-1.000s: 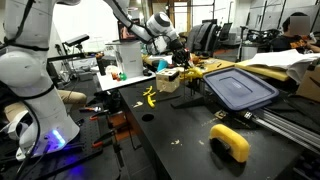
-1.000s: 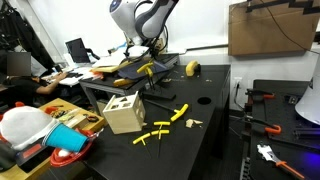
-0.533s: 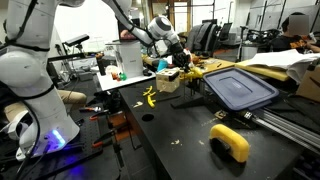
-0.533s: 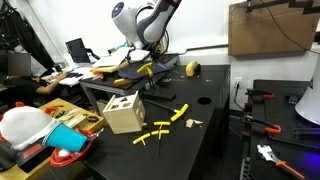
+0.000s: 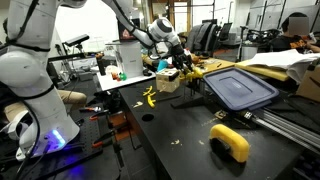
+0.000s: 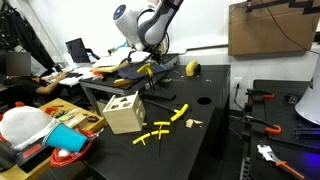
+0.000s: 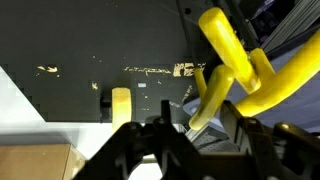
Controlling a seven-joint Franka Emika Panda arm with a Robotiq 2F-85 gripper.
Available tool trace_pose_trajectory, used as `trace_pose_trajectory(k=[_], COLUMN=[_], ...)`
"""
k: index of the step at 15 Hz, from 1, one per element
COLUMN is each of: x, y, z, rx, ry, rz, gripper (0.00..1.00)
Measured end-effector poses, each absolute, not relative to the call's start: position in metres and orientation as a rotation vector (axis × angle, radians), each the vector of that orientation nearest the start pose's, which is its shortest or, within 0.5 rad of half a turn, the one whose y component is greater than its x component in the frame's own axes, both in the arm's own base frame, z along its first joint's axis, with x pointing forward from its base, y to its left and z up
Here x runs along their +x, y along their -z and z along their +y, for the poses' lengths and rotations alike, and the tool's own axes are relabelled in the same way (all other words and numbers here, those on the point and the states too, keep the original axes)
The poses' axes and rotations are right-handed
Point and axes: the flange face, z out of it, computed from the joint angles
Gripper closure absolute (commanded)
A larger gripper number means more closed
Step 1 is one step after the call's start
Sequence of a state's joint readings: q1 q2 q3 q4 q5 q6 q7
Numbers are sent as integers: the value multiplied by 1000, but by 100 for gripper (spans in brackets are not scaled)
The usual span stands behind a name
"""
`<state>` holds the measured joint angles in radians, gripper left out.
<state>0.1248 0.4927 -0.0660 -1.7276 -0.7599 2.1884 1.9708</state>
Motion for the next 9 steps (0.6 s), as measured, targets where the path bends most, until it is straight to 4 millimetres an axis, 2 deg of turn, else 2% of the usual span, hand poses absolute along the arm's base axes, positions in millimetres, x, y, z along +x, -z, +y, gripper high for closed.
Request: trace_pose_trajectory(k=[2, 9], x=[670, 672], y=[-304, -308], z=[19, 23], rx=[-2540, -2524], ry=[917, 907], rz=[2215, 2183], gripper=[1, 0])
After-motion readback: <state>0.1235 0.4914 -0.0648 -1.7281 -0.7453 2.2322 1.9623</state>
